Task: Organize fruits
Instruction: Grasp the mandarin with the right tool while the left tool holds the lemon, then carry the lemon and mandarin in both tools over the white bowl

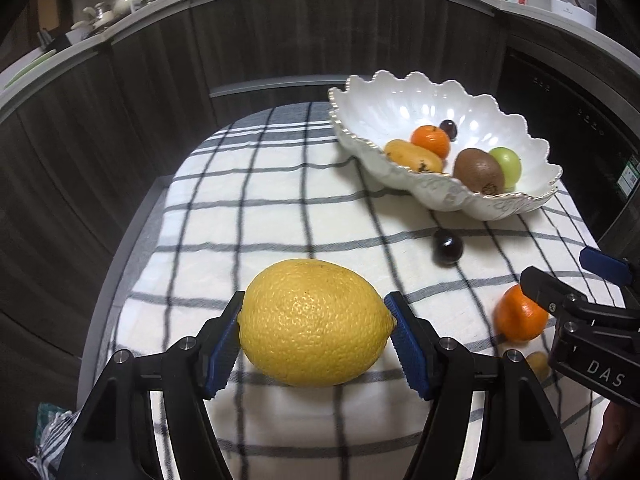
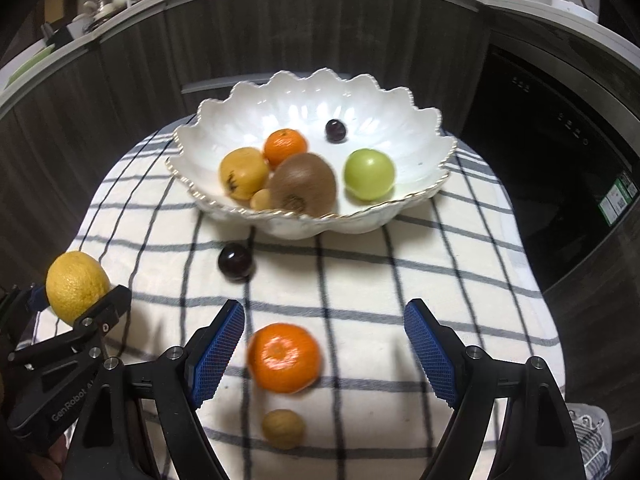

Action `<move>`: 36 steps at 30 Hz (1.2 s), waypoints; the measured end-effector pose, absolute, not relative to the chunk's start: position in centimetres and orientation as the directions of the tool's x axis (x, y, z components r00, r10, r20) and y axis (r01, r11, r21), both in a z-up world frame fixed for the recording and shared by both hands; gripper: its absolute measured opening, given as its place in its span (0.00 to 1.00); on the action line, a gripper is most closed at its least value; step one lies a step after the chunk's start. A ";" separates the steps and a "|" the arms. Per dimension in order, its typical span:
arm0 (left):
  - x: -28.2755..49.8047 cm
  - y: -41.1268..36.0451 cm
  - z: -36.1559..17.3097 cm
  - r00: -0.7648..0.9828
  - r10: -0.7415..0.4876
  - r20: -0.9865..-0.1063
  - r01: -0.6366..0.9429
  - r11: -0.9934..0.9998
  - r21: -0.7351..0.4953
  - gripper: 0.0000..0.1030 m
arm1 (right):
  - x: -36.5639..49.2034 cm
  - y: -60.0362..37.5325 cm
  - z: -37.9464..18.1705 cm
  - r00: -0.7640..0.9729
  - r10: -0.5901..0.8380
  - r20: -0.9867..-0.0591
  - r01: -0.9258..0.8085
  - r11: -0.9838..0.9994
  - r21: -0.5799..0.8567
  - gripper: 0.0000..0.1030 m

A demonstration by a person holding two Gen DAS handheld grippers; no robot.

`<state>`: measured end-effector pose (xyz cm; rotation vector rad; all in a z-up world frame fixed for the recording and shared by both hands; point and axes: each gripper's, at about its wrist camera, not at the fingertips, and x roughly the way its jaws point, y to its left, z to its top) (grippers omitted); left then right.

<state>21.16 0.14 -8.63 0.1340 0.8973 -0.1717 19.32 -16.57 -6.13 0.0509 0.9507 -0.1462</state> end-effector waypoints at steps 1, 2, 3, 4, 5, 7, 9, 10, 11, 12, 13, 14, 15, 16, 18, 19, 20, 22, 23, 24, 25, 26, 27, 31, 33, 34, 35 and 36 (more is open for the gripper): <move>21.1 0.3 -8.7 0.612 -0.089 -0.786 0.200 0.979 0.045 0.66 | 19.3 -16.3 -6.3 0.568 -0.098 -0.817 0.141 0.990 -0.021 0.80; 21.1 0.6 -8.7 0.611 -0.086 -0.787 0.196 0.980 0.045 0.66 | 19.4 -16.0 -6.5 0.563 -0.094 -0.821 0.136 0.991 -0.020 0.80; 21.0 0.7 -8.8 0.609 -0.086 -0.789 0.193 0.980 0.042 0.66 | 19.4 -15.9 -6.8 0.556 -0.088 -0.827 0.131 0.991 -0.018 0.80; 21.1 0.9 -8.9 0.605 -0.087 -0.791 0.190 0.981 0.037 0.66 | 19.5 -15.7 -7.1 0.546 -0.081 -0.834 0.125 0.992 -0.014 0.80; 21.0 1.0 -8.9 0.605 -0.086 -0.792 0.188 0.982 0.036 0.66 | 19.5 -15.6 -7.4 0.540 -0.076 -0.838 0.123 0.992 -0.011 0.80; 21.0 1.0 -8.9 0.604 -0.087 -0.792 0.186 0.982 0.034 0.66 | 19.6 -15.4 -7.9 0.525 -0.066 -0.849 0.119 0.993 -0.004 0.75; 21.0 1.0 -8.9 0.605 -0.089 -0.791 0.188 0.982 0.033 0.66 | 19.8 -15.4 -8.5 0.509 -0.057 -0.859 0.116 0.993 0.003 0.68; 21.0 1.0 -8.9 0.607 -0.089 -0.790 0.189 0.981 0.034 0.66 | 19.9 -15.5 -8.9 0.497 -0.048 -0.866 0.115 0.993 0.011 0.62; 21.0 1.0 -8.9 0.607 -0.090 -0.789 0.190 0.981 0.035 0.66 | 19.9 -15.5 -9.2 0.490 -0.042 -0.871 0.115 0.993 0.016 0.60; 20.9 0.9 -8.9 0.608 -0.089 -0.789 0.192 0.981 0.037 0.66 | 20.0 -15.6 -9.5 0.479 -0.035 -0.877 0.117 0.993 0.024 0.56; 20.9 0.8 -8.9 0.608 -0.089 -0.789 0.193 0.981 0.038 0.66 | 20.1 -15.6 -9.8 0.470 -0.024 -0.882 0.116 0.993 0.035 0.53; 21.0 0.8 -8.9 0.607 -0.090 -0.790 0.193 0.981 0.037 0.66 | 20.1 -15.6 -10.1 0.465 -0.014 -0.885 0.113 0.993 0.043 0.52; 21.0 0.8 -8.9 0.605 -0.090 -0.791 0.192 0.981 0.035 0.66 | 20.0 -15.6 -10.3 0.460 -0.007 -0.888 0.108 0.993 0.049 0.47; 21.0 0.8 -8.9 0.604 -0.090 -0.792 0.191 0.981 0.035 0.66 | 20.0 -15.5 -10.3 0.461 -0.007 -0.888 0.106 0.993 0.047 0.47; 21.0 0.8 -8.9 0.605 -0.087 -0.791 0.190 0.981 0.038 0.66 | 19.9 -15.4 -10.4 0.464 -0.006 -0.886 0.105 0.993 0.048 0.47; 20.9 0.8 -8.9 0.606 -0.087 -0.791 0.191 0.981 0.039 0.66 | 19.9 -15.5 -10.4 0.464 -0.003 -0.886 0.105 0.993 0.051 0.46; 20.9 0.8 -8.8 0.608 -0.088 -0.789 0.192 0.981 0.039 0.66 | 19.9 -15.5 -10.4 0.465 -0.001 -0.885 0.105 0.993 0.054 0.46; 20.9 0.7 -8.6 0.611 -0.091 -0.787 0.194 0.980 0.038 0.66 | 19.7 -15.6 -10.2 0.469 0.001 -0.883 0.104 0.993 0.057 0.46; 20.9 0.6 -8.5 0.612 -0.093 -0.786 0.196 0.980 0.037 0.66 | 19.7 -15.6 -10.0 0.471 0.003 -0.882 0.103 0.993 0.058 0.46; 20.9 0.5 -8.4 0.613 -0.095 -0.785 0.198 0.980 0.036 0.66 | 19.7 -15.7 -9.8 0.475 0.004 -0.880 0.102 0.993 0.060 0.46; 20.9 0.4 -8.3 0.613 -0.097 -0.784 0.200 0.979 0.035 0.66 | 19.6 -15.7 -9.5 0.483 0.003 -0.876 0.102 0.993 0.060 0.46; 20.9 0.3 -8.2 0.613 -0.100 -0.784 0.202 0.979 0.033 0.66 | 19.5 -15.7 -9.2 0.490 0.001 -0.872 0.102 0.993 0.059 0.46; 21.0 0.2 -8.1 0.611 -0.104 -0.784 0.205 0.978 0.030 0.66 | 19.5 -15.8 -8.9 0.498 0.000 -0.867 0.101 0.993 0.058 0.46; 21.1 -0.4 -7.5 0.619 -0.110 -0.778 0.215 0.976 0.032 0.66 | 19.7 -16.1 -7.7 0.520 -0.003 -0.854 0.103 0.993 0.059 0.46; 21.2 -0.8 -7.1 0.624 -0.117 -0.773 0.220 0.975 0.031 0.66 | 19.7 -16.4 -7.1 0.531 -0.005 -0.847 0.105 0.993 0.060 0.46; 21.2 -0.9 -6.9 0.626 -0.119 -0.771 0.223 0.974 0.031 0.66 | 19.6 -16.6 -6.7 0.538 -0.007 -0.843 0.106 0.993 0.059 0.46; 21.3 -1.2 -6.7 0.629 -0.122 -0.768 0.227 0.973 0.031 0.66 | 19.7 -16.6 -6.4 0.544 -0.010 -0.839 0.107 0.993 0.058 0.46; 21.4 -1.4 -6.4 0.632 -0.125 -0.765 0.230 0.973 0.031 0.66 | 19.7 -16.8 -6.0 0.552 -0.012 -0.834 0.108 0.993 0.057 0.46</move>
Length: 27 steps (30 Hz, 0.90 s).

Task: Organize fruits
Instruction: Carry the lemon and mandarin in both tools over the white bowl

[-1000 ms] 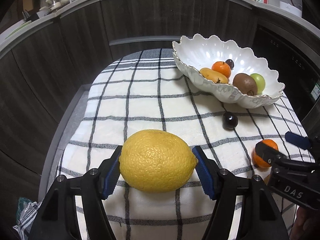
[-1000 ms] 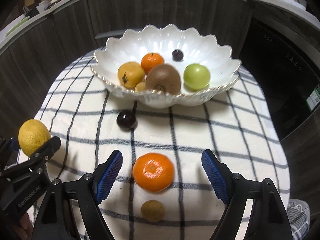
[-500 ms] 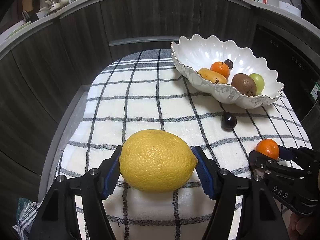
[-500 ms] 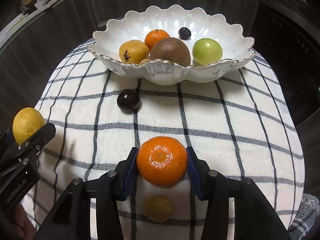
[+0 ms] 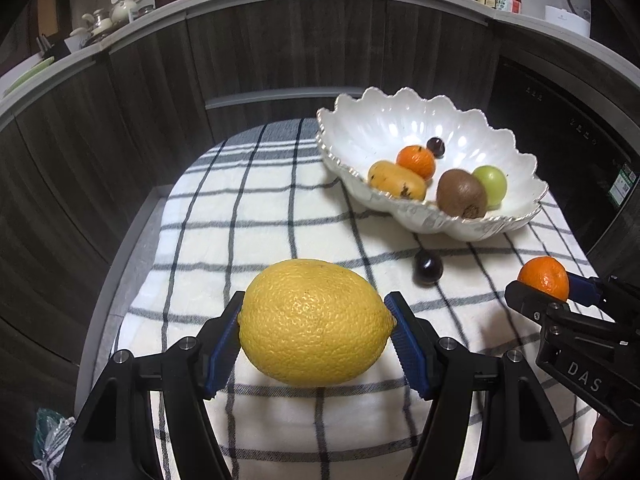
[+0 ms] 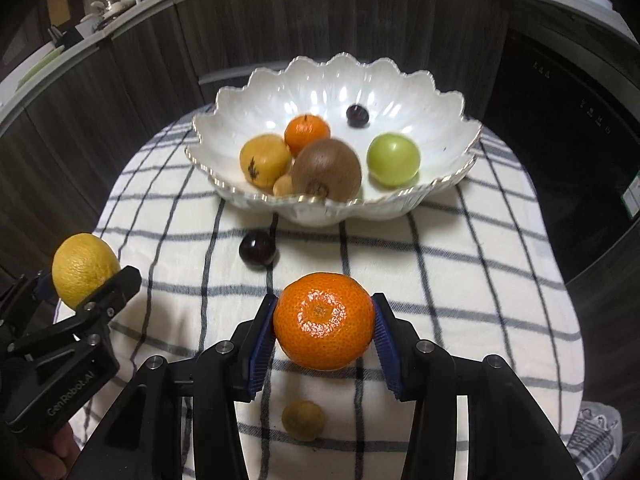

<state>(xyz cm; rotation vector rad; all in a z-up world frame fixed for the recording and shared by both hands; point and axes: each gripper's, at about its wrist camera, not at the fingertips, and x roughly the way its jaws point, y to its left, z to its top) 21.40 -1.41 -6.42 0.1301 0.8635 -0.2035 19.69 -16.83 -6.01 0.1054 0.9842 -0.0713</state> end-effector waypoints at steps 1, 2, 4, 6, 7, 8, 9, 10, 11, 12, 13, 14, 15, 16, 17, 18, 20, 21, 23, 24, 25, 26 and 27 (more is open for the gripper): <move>21.5 -1.6 -6.2 0.634 -0.127 -0.762 0.232 0.972 0.031 0.66 | 19.7 -17.0 -5.7 0.558 -0.014 -0.830 0.109 0.992 0.056 0.46; 21.6 -1.8 -6.0 0.637 -0.130 -0.760 0.235 0.971 0.031 0.66 | 19.8 -17.1 -5.4 0.561 -0.016 -0.827 0.111 0.992 0.057 0.46; 21.8 -2.3 -5.5 0.642 -0.137 -0.755 0.241 0.970 0.030 0.66 | 19.8 -17.5 -4.9 0.569 -0.018 -0.822 0.115 0.992 0.058 0.46; 22.0 -2.7 -5.1 0.647 -0.142 -0.749 0.248 0.968 0.030 0.66 | 19.9 -17.9 -4.4 0.577 -0.023 -0.817 0.120 0.991 0.057 0.45; 22.2 -3.0 -4.8 0.651 -0.145 -0.745 0.253 0.967 0.033 0.66 | 20.0 -18.1 -4.2 0.580 -0.025 -0.814 0.122 0.991 0.057 0.45; 22.3 -3.2 -4.6 0.653 -0.147 -0.743 0.255 0.966 0.034 0.66 | 20.0 -18.3 -4.0 0.585 -0.027 -0.811 0.124 0.991 0.057 0.46; 22.5 -3.5 -4.3 0.656 -0.150 -0.740 0.258 0.966 0.034 0.66 | 20.1 -18.5 -3.8 0.589 -0.030 -0.808 0.126 0.990 0.056 0.45; 22.7 -3.7 -4.1 0.658 -0.153 -0.737 0.260 0.965 0.033 0.66 | 20.2 -18.7 -3.5 0.594 -0.032 -0.804 0.128 0.990 0.055 0.45; 22.8 -3.9 -3.9 0.660 -0.155 -0.736 0.263 0.964 0.032 0.66 | 20.3 -18.8 -3.3 0.597 -0.033 -0.802 0.129 0.990 0.055 0.45; 23.0 -4.0 -3.6 0.661 -0.156 -0.734 0.264 0.964 0.033 0.66 | 20.4 -19.0 -3.1 0.600 -0.035 -0.799 0.130 0.990 0.055 0.45; 23.2 -4.3 -3.4 0.664 -0.158 -0.731 0.266 0.963 0.034 0.66 | 20.5 -19.2 -2.8 0.604 -0.035 -0.796 0.132 0.990 0.056 0.45; 23.4 -4.5 -3.1 0.666 -0.160 -0.729 0.268 0.963 0.034 0.66 | 20.7 -19.4 -2.6 0.607 -0.036 -0.794 0.133 0.990 0.056 0.45; 23.6 -4.7 -2.9 0.667 -0.163 -0.727 0.271 0.962 0.033 0.66 | 20.8 -19.5 -2.3 0.610 -0.037 -0.792 0.134 0.989 0.057 0.45; 23.9 -4.9 -2.7 0.668 -0.166 -0.726 0.274 0.961 0.033 0.66 | 21.0 -19.7 -2.0 0.614 -0.038 -0.788 0.135 0.989 0.058 0.45; 24.2 -5.1 -2.5 0.668 -0.168 -0.725 0.278 0.960 0.033 0.66 | 21.1 -19.8 -1.8 0.617 -0.038 -0.786 0.135 0.989 0.058 0.45; 24.5 -5.3 -2.3 0.668 -0.171 -0.724 0.281 0.959 0.033 0.66 | 21.4 -20.0 -1.6 0.620 -0.039 -0.784 0.136 0.989 0.059 0.45; 25.1 -5.7 -1.9 0.673 -0.173 -0.719 0.284 0.958 0.035 0.66 | 21.8 -20.4 -1.2 0.625 -0.041 -0.779 0.138 0.989 0.059 0.45; 25.4 -5.9 -1.7 0.675 -0.175 -0.717 0.286 0.958 0.036 0.66 | 22.0 -20.5 -1.0 0.628 -0.043 -0.777 0.139 0.989 0.058 0.45; 25.9 -6.4 -1.3 0.679 -0.178 -0.712 0.289 0.957 0.037 0.66 | 22.5 -20.9 -0.6 0.637 -0.047 -0.769 0.140 0.989 0.056 0.45; 26.3 -6.7 -1.1 0.681 -0.181 -0.709 0.293 0.955 0.038 0.66 | 22.8 -21.1 -0.4 0.640 -0.048 -0.766 0.141 0.988 0.056 0.45; 26.6 -6.8 -1.0 0.684 -0.182 -0.707 0.295 0.955 0.040 0.66 | 23.1 -21.4 -0.2 0.645 -0.050 -0.763 0.143 0.988 0.056 0.45; 26.9 -7.1 -0.8 0.686 -0.183 -0.704 0.298 0.954 0.043 0.66 | 23.4 -21.5 -0.1 0.647 -0.051 -0.760 0.144 0.988 0.056 0.45; 27.3 -7.4 -0.7 0.688 -0.184 -0.702 0.302 0.952 0.046 0.66 | 23.7 -21.8 0.0 0.651 -0.053 -0.758 0.146 0.988 0.056 0.45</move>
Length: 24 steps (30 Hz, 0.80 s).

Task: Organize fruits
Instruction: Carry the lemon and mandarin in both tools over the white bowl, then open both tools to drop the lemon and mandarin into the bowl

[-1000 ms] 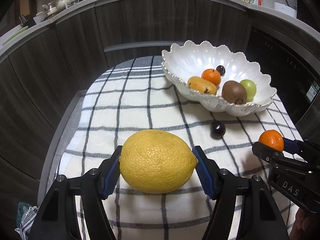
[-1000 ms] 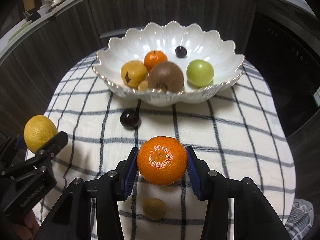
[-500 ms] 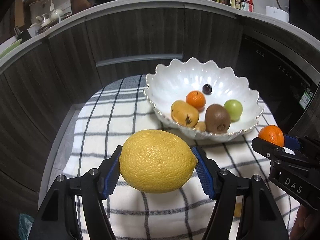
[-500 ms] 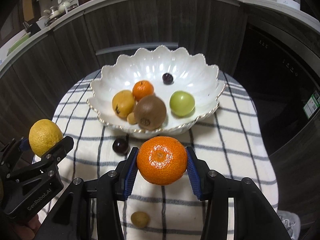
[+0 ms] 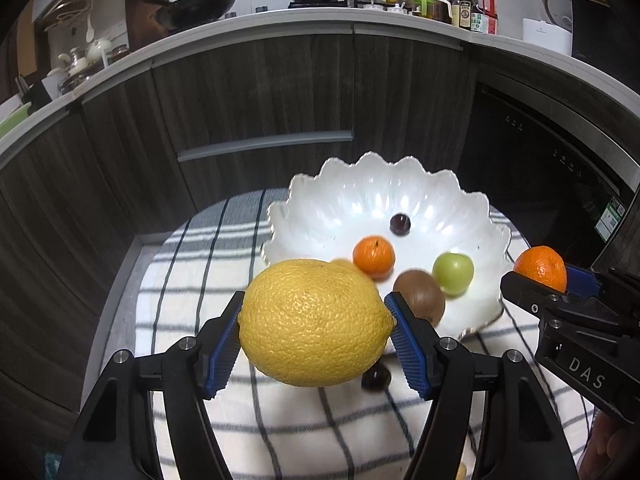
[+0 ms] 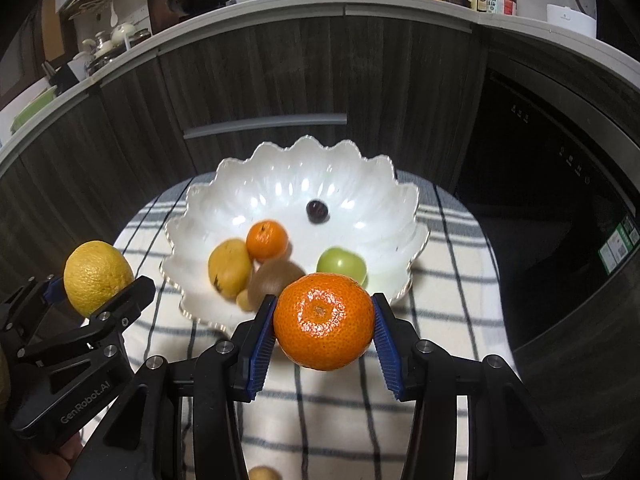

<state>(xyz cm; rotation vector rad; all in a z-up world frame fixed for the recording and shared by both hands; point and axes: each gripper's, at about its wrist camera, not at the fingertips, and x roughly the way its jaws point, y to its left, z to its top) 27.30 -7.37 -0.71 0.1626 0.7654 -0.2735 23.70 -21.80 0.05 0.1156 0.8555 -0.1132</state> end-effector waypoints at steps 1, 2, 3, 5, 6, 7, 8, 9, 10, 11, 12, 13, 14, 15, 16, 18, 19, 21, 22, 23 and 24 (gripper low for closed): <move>27.6 -7.6 -0.6 0.691 -0.186 -0.699 0.305 0.951 0.049 0.66 | 24.0 -22.0 0.1 0.653 -0.055 -0.756 0.148 0.987 0.056 0.45; 28.0 -7.8 -0.5 0.692 -0.187 -0.697 0.307 0.950 0.051 0.66 | 24.3 -22.2 0.2 0.654 -0.057 -0.754 0.149 0.987 0.055 0.45; 28.3 -8.0 -0.4 0.694 -0.187 -0.695 0.309 0.949 0.053 0.66 | 24.6 -22.5 0.3 0.655 -0.060 -0.753 0.152 0.987 0.053 0.45; 29.0 -8.6 -0.3 0.696 -0.190 -0.692 0.316 0.947 0.058 0.66 | 25.3 -23.0 0.3 0.656 -0.066 -0.752 0.158 0.986 0.052 0.45; 29.4 -8.8 -0.3 0.696 -0.192 -0.691 0.320 0.945 0.060 0.66 | 25.5 -23.2 0.3 0.657 -0.067 -0.751 0.160 0.986 0.052 0.45; 29.6 -9.0 -0.4 0.696 -0.194 -0.691 0.323 0.945 0.060 0.66 | 25.8 -23.5 0.3 0.656 -0.069 -0.751 0.162 0.985 0.052 0.45; 30.0 -9.3 -0.4 0.696 -0.196 -0.691 0.325 0.944 0.060 0.66 | 26.2 -23.8 0.3 0.656 -0.071 -0.751 0.166 0.985 0.052 0.45; 30.4 -9.4 -0.5 0.695 -0.196 -0.692 0.326 0.943 0.060 0.66 | 26.6 -24.0 0.3 0.656 -0.073 -0.751 0.168 0.984 0.052 0.45; 30.8 -9.6 -0.6 0.694 -0.197 -0.693 0.327 0.943 0.060 0.66 | 26.9 -24.3 0.2 0.655 -0.074 -0.752 0.171 0.984 0.052 0.45; 31.1 -9.8 -0.6 0.693 -0.197 -0.694 0.328 0.943 0.060 0.66 | 27.2 -24.4 0.1 0.654 -0.075 -0.752 0.173 0.984 0.052 0.45; 31.5 -10.0 -0.8 0.691 -0.197 -0.695 0.329 0.942 0.060 0.66 | 27.6 -24.7 0.0 0.653 -0.075 -0.754 0.174 0.983 0.053 0.45; 31.8 -10.1 -0.9 0.690 -0.196 -0.697 0.329 0.943 0.060 0.66 | 27.9 -24.8 -0.1 0.652 -0.076 -0.754 0.175 0.983 0.052 0.45; 32.1 -10.2 -1.0 0.688 -0.196 -0.698 0.329 0.943 0.059 0.66 | 28.2 -25.0 -0.1 0.651 -0.076 -0.755 0.175 0.983 0.053 0.45; 32.4 -10.3 -1.1 0.686 -0.197 -0.700 0.329 0.942 0.058 0.66 | 28.5 -25.1 -0.2 0.651 -0.075 -0.755 0.175 0.983 0.052 0.45; 32.8 -10.4 -1.3 0.684 -0.197 -0.702 0.331 0.942 0.059 0.66 | 28.9 -25.2 -0.3 0.651 -0.075 -0.755 0.174 0.983 0.052 0.45; 33.5 -10.7 -1.6 0.681 -0.197 -0.706 0.334 0.941 0.059 0.66 | 29.6 -25.4 -0.6 0.649 -0.075 -0.757 0.175 0.983 0.052 0.45; 33.8 -10.7 -1.7 0.679 -0.197 -0.707 0.334 0.941 0.059 0.66 | 30.0 -25.5 -0.8 0.647 -0.075 -0.759 0.176 0.983 0.053 0.45; 34.5 -11.0 -1.9 0.677 -0.197 -0.709 0.337 0.940 0.060 0.66 | 30.7 -25.8 -1.0 0.644 -0.076 -0.761 0.179 0.982 0.053 0.45; 34.9 -11.2 -2.0 0.676 -0.197 -0.710 0.338 0.939 0.061 0.66 | 30.9 -25.8 -1.1 0.643 -0.075 -0.762 0.179 0.982 0.054 0.45; 35.1 -11.3 -2.0 0.675 -0.197 -0.711 0.338 0.939 0.060 0.66 | 31.2 -25.9 -1.2 0.642 -0.075 -0.763 0.179 0.982 0.055 0.45; 35.4 -11.4 -2.1 0.674 -0.197 -0.712 0.338 0.939 0.060 0.66 | 31.4 -26.0 -1.3 0.641 -0.074 -0.764 0.180 0.982 0.056 0.45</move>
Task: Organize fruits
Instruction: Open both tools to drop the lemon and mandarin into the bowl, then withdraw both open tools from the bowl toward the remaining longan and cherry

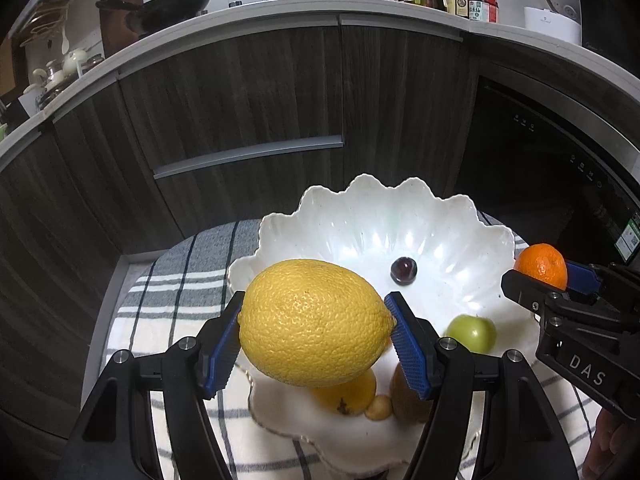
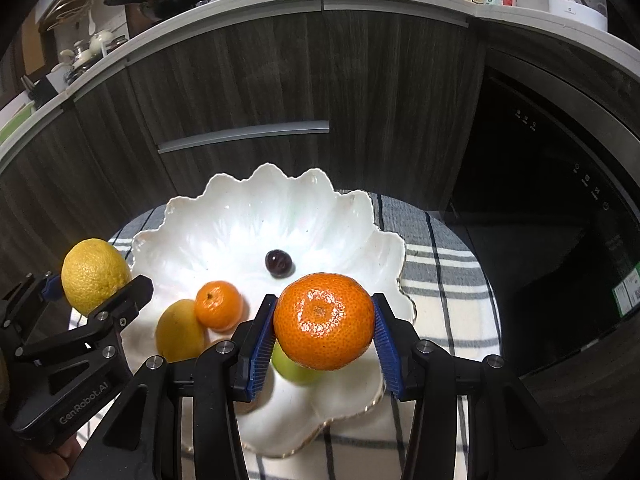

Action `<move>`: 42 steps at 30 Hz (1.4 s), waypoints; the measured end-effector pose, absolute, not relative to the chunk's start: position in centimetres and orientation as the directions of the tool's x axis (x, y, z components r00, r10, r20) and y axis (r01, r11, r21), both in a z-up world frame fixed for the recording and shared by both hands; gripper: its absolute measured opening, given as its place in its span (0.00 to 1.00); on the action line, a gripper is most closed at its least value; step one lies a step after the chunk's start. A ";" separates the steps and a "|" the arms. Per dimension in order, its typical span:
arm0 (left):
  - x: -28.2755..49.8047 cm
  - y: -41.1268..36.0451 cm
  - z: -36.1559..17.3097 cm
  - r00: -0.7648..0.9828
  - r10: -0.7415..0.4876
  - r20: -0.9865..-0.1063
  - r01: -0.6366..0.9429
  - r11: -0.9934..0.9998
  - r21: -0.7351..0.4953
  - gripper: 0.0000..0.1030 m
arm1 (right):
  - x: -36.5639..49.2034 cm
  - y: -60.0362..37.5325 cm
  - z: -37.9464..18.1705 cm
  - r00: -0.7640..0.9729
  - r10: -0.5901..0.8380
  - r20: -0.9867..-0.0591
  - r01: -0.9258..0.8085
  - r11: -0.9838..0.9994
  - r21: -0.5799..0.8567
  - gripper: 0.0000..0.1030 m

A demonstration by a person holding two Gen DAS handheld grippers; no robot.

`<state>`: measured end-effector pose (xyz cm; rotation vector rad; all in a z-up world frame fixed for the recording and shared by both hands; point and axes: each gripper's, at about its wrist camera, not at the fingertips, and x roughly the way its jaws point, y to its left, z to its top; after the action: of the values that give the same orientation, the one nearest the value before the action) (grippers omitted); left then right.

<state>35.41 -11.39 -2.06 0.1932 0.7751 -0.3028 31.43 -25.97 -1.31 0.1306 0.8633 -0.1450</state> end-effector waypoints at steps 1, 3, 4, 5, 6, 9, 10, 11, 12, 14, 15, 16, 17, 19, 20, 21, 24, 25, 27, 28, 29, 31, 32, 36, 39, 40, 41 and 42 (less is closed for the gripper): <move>35.7 -11.5 -2.1 0.674 -0.197 -0.712 0.338 0.939 0.060 0.66 | 31.8 -26.1 -1.5 0.639 -0.072 -0.766 0.181 0.982 0.058 0.45; 36.3 -11.6 -2.2 0.673 -0.198 -0.713 0.341 0.938 0.061 0.66 | 32.4 -26.4 -1.7 0.637 -0.072 -0.768 0.184 0.981 0.061 0.45; 36.5 -11.7 -2.3 0.672 -0.198 -0.714 0.341 0.938 0.061 0.66 | 32.6 -26.5 -1.8 0.636 -0.070 -0.769 0.187 0.980 0.065 0.46; 36.8 -11.8 -2.4 0.670 -0.199 -0.716 0.342 0.938 0.059 0.66 | 32.7 -26.6 -1.9 0.635 -0.069 -0.770 0.188 0.980 0.067 0.45; 37.0 -11.9 -2.5 0.667 -0.200 -0.718 0.342 0.938 0.057 0.66 | 33.0 -26.7 -2.0 0.633 -0.067 -0.771 0.189 0.979 0.070 0.45; 37.5 -12.0 -2.9 0.654 -0.203 -0.729 0.345 0.937 0.048 0.66 | 33.6 -26.9 -2.2 0.629 -0.060 -0.775 0.188 0.979 0.076 0.45; 37.7 -12.0 -3.0 0.650 -0.203 -0.733 0.345 0.937 0.046 0.66 | 33.8 -26.9 -2.3 0.627 -0.058 -0.777 0.186 0.979 0.077 0.45; 37.8 -12.0 -3.2 0.645 -0.204 -0.737 0.346 0.937 0.044 0.66 | 33.9 -26.9 -2.3 0.626 -0.057 -0.778 0.186 0.980 0.078 0.45; 37.8 -12.0 -3.3 0.640 -0.203 -0.741 0.346 0.937 0.042 0.66 | 34.0 -26.9 -2.4 0.624 -0.055 -0.780 0.184 0.980 0.078 0.46; 37.9 -12.0 -3.5 0.634 -0.199 -0.747 0.345 0.937 0.044 0.66 | 34.1 -26.9 -2.5 0.622 -0.053 -0.781 0.182 0.980 0.078 0.46; 37.9 -12.1 -3.6 0.632 -0.194 -0.750 0.344 0.938 0.047 0.66 | 34.2 -26.8 -2.5 0.622 -0.052 -0.781 0.181 0.980 0.078 0.46; 37.9 -12.1 -3.7 0.629 -0.188 -0.754 0.342 0.938 0.051 0.66 | 34.1 -26.8 -2.5 0.623 -0.055 -0.780 0.183 0.980 0.077 0.46; 37.9 -12.0 -3.7 0.630 -0.182 -0.755 0.339 0.939 0.057 0.66 | 34.1 -26.8 -2.5 0.625 -0.058 -0.779 0.185 0.980 0.076 0.47; 37.6 -11.9 -3.3 0.657 -0.168 -0.735 0.328 0.942 0.078 0.70 | 34.0 -26.8 -2.4 0.626 -0.072 -0.777 0.193 0.979 0.065 0.51; 37.5 -11.9 -3.1 0.664 -0.164 -0.729 0.322 0.943 0.082 0.78 | 34.0 -26.8 -2.3 0.629 -0.083 -0.773 0.201 0.978 0.058 0.55; 37.4 -11.8 -2.9 0.671 -0.161 -0.724 0.316 0.945 0.083 0.85 | 33.9 -26.9 -2.1 0.634 -0.094 -0.768 0.208 0.977 0.052 0.62; 37.2 -11.6 -2.3 0.686 -0.148 -0.712 0.300 0.949 0.092 0.90 | 33.6 -27.0 -1.4 0.648 -0.112 -0.753 0.218 0.975 0.042 0.71; 37.1 -11.6 -2.1 0.690 -0.142 -0.710 0.297 0.950 0.099 0.90 | 33.6 -27.0 -1.2 0.650 -0.117 -0.750 0.220 0.975 0.038 0.71; 36.9 -11.5 -1.8 0.696 -0.134 -0.705 0.291 0.951 0.107 0.91 | 33.5 -27.1 -0.9 0.653 -0.127 -0.747 0.227 0.973 0.033 0.72; 36.8 -11.4 -1.6 0.700 -0.129 -0.703 0.287 0.952 0.110 0.91 | 33.4 -27.1 -0.8 0.653 -0.132 -0.746 0.231 0.972 0.030 0.72; 36.7 -11.3 -1.5 0.702 -0.127 -0.701 0.283 0.953 0.111 0.93 | 33.3 -27.1 -0.7 0.652 -0.137 -0.745 0.234 0.972 0.027 0.72; 36.4 -11.0 -1.2 0.706 -0.124 -0.697 0.277 0.955 0.110 0.93 | 33.0 -27.0 -0.5 0.650 -0.148 -0.745 0.240 0.970 0.018 0.72; 36.2 -10.9 -1.1 0.706 -0.123 -0.697 0.275 0.955 0.110 0.93 | 32.8 -27.0 -0.4 0.650 -0.153 -0.744 0.244 0.970 0.013 0.72; 35.0 -10.4 -0.4 0.715 -0.117 -0.689 0.269 0.956 0.116 0.93 | 31.8 -26.7 0.2 0.652 -0.176 -0.737 0.258 0.966 -0.002 0.76; 33.7 -9.9 0.2 0.721 -0.116 -0.683 0.264 0.957 0.116 0.93 | 30.8 -26.3 0.8 0.659 -0.174 -0.731 0.254 0.967 -0.001 0.76; 33.4 -9.7 0.3 0.723 -0.116 -0.681 0.262 0.958 0.115 0.93 | 30.3 -26.1 1.0 0.661 -0.172 -0.730 0.253 0.968 0.001 0.76; 32.9 -9.5 0.5 0.724 -0.113 -0.680 0.259 0.959 0.116 0.93 | 30.0 -25.9 1.1 0.662 -0.171 -0.730 0.251 0.968 0.000 0.76; 32.5 -9.3 0.6 0.726 -0.111 -0.679 0.256 0.960 0.117 0.93 | 29.7 -25.8 1.2 0.662 -0.172 -0.729 0.251 0.968 -0.001 0.76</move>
<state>32.50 -9.32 0.64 0.2091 0.7320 -0.2037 29.69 -25.78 1.21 0.1028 0.8132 -0.2398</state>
